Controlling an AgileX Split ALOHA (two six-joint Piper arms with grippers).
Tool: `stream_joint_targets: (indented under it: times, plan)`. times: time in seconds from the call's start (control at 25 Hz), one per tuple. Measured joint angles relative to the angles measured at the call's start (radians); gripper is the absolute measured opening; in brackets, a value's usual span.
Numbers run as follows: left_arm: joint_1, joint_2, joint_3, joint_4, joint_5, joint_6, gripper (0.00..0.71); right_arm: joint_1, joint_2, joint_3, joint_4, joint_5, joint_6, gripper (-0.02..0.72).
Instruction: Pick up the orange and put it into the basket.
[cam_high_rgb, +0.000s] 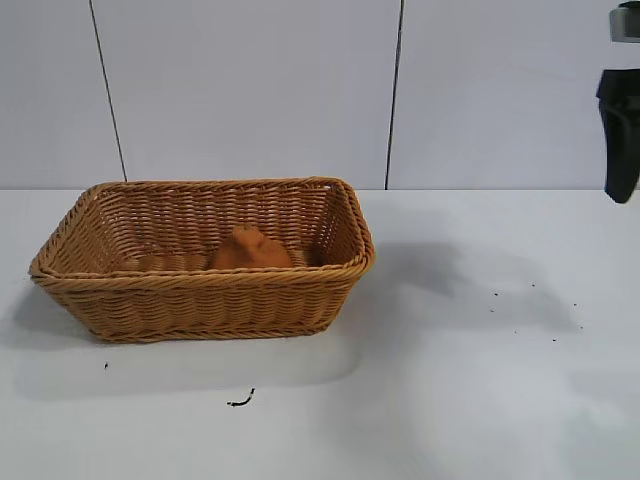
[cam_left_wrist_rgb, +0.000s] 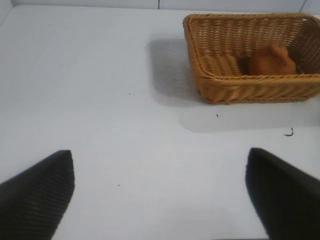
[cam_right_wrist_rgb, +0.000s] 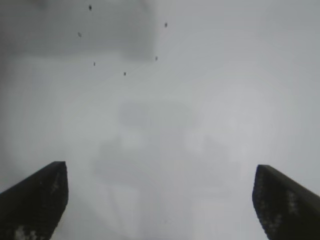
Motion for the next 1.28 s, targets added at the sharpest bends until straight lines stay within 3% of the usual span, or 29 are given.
stream_joint_targets:
  times: [0.36, 0.6, 0.72, 1.28]
  plan:
    - [0.0, 0.0, 0.0, 0.0, 0.0, 0.0, 0.666, 0.0, -0.427, 0.366, 0.039, -0.009, 0.0, 0.694]
    - [0.0, 0.0, 0.0, 0.0, 0.0, 0.0, 0.666, 0.0, -0.721, 0.629, 0.04, -0.166, -0.02, 0.694]
    - [0.0, 0.0, 0.0, 0.0, 0.0, 0.0, 0.666, 0.0, -0.858, 0.734, 0.04, -0.188, -0.033, 0.694]
    - [0.0, 0.0, 0.0, 0.0, 0.001, 0.0, 0.666, 0.0, -1.379, 0.75, 0.044, -0.199, -0.042, 0.694]
